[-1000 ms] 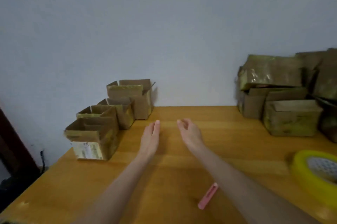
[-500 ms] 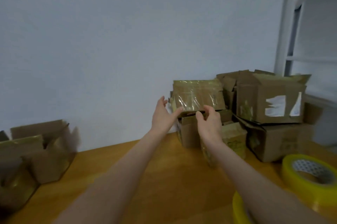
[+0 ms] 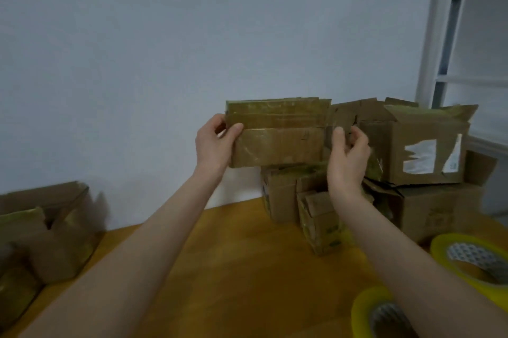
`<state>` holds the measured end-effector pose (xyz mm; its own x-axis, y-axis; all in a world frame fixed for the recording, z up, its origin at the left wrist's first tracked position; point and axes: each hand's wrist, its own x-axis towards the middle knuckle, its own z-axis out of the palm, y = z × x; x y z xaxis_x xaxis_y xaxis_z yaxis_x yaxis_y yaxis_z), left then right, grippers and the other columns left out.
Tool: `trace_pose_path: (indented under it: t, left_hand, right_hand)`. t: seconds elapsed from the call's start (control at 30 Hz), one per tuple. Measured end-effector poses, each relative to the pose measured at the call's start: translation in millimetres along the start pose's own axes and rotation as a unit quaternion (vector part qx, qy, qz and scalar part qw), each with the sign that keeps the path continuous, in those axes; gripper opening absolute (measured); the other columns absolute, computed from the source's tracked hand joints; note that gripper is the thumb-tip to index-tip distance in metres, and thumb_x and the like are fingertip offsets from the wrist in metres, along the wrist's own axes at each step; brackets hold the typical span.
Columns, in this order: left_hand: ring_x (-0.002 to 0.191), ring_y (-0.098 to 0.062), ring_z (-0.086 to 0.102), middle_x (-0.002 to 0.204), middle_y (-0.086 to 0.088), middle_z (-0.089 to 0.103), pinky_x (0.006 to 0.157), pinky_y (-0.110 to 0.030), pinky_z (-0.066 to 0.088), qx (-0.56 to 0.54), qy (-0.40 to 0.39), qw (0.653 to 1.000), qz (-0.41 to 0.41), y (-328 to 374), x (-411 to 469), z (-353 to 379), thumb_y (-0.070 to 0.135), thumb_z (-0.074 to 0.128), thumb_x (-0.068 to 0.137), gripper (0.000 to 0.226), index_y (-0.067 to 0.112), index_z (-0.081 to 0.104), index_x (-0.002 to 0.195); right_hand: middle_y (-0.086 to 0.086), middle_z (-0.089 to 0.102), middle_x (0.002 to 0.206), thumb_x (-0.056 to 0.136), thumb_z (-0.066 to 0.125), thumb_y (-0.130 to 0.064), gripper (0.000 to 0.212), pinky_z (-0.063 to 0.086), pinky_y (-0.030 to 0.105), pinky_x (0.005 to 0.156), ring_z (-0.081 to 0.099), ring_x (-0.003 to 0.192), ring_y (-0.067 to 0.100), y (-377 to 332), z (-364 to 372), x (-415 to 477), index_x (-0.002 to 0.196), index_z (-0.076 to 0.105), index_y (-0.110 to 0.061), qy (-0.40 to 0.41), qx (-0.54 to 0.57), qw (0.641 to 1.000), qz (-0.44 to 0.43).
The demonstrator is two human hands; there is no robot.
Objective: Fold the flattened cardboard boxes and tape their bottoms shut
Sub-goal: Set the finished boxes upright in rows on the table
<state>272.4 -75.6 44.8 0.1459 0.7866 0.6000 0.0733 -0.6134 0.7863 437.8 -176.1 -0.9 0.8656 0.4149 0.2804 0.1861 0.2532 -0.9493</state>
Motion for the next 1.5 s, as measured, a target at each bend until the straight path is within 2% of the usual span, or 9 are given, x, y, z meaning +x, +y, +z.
trace_pose_path:
  t: [0.17,0.47,0.67,0.83,0.97,1.07,1.3,1.4,1.5]
  left_hand:
    - [0.102,-0.012,0.058,0.107,-0.003,0.064,0.083,-0.015,0.050,0.056,-0.029,0.998,0.017,7,-59,-101,0.011,0.063,0.088,0.016,0.011,0.065,0.104]
    - [0.113,-0.006,0.052,0.120,0.019,0.051,0.096,-0.031,0.048,0.240,-0.127,0.954,-0.130,-82,-203,-238,0.016,0.069,0.082,0.015,0.026,0.068,0.093]
    - [0.106,-0.011,0.055,0.115,0.003,0.058,0.087,-0.024,0.046,0.196,0.021,0.965,-0.174,-53,-181,-248,0.043,0.062,0.085,0.038,0.019,0.054,0.114]
    - [0.123,-0.028,0.048,0.141,-0.009,0.043,0.095,-0.041,0.047,0.220,-0.092,0.906,-0.349,-43,-138,-216,0.055,0.063,0.082,0.078,0.012,0.034,0.141]
    - [0.078,-0.018,0.060,0.089,-0.008,0.061,0.075,-0.037,0.055,0.197,-0.124,0.894,-0.383,-49,-129,-213,0.025,0.058,0.092,0.018,0.009,0.056,0.099]
    - [0.068,-0.019,0.057,0.074,-0.008,0.055,0.067,-0.037,0.054,0.097,-0.072,0.910,-0.397,-60,-133,-225,0.013,0.043,0.098,0.022,0.008,0.056,0.080]
    - [0.112,-0.022,0.055,0.110,0.000,0.060,0.101,-0.039,0.044,-0.105,-0.002,0.907,-0.408,-75,-165,-234,0.043,0.031,0.101,0.044,0.013,0.051,0.126]
    - [0.112,-0.019,0.054,0.116,-0.001,0.062,0.101,-0.035,0.040,-0.013,0.037,0.933,-0.357,-79,-191,-231,0.041,0.031,0.101,0.043,0.015,0.053,0.127]
    - [0.124,-0.019,0.048,0.137,-0.001,0.050,0.103,-0.032,0.037,0.117,0.029,0.942,-0.314,-88,-219,-224,0.021,0.046,0.098,0.044,0.015,0.040,0.141]
  right_hand:
    - [-0.007,0.064,0.092,0.093,0.032,-0.060,0.054,0.047,0.037,0.095,0.060,0.094,0.013,-35,-5,-62,0.116,0.062,-0.021,-0.155,0.109,0.975,0.119]
    - [0.004,0.050,0.136,0.092,0.045,-0.054,0.058,0.037,0.039,0.103,0.047,0.121,0.023,13,38,-187,0.135,0.046,-0.014,-0.407,-0.132,0.887,0.175]
    - [0.011,0.043,0.140,0.082,0.061,-0.055,0.081,0.043,0.042,0.098,0.045,0.123,0.028,3,66,-180,0.141,0.035,-0.007,-0.399,-0.192,0.881,0.167]
    - [0.009,0.059,0.096,0.080,0.071,-0.041,0.052,0.055,0.034,0.069,0.059,0.084,0.022,6,78,-177,0.109,0.051,-0.002,-0.426,-0.260,0.846,0.186]
    - [0.015,0.061,0.088,0.093,0.053,-0.015,0.015,0.057,0.036,0.064,0.062,0.074,0.026,12,71,-166,0.097,0.052,-0.001,-0.391,-0.209,0.863,0.244]
    - [0.019,0.061,0.101,0.096,0.046,-0.013,0.019,0.055,0.035,0.056,0.064,0.078,0.030,21,64,-163,0.109,0.050,0.000,-0.366,-0.170,0.871,0.281]
    - [0.013,0.060,0.111,0.099,0.037,-0.043,0.046,0.051,0.045,0.089,0.059,0.100,0.029,32,59,-171,0.120,0.051,-0.005,-0.366,-0.128,0.878,0.281]
    - [0.012,0.052,0.130,0.100,0.033,-0.041,0.046,0.040,0.045,0.102,0.048,0.119,0.028,41,44,-179,0.133,0.046,-0.011,-0.349,-0.148,0.896,0.233]
    - [0.010,0.047,0.134,0.099,0.040,-0.015,0.039,0.046,0.028,0.085,0.052,0.103,0.017,57,30,-196,0.138,0.040,-0.012,-0.345,-0.197,0.909,0.123]
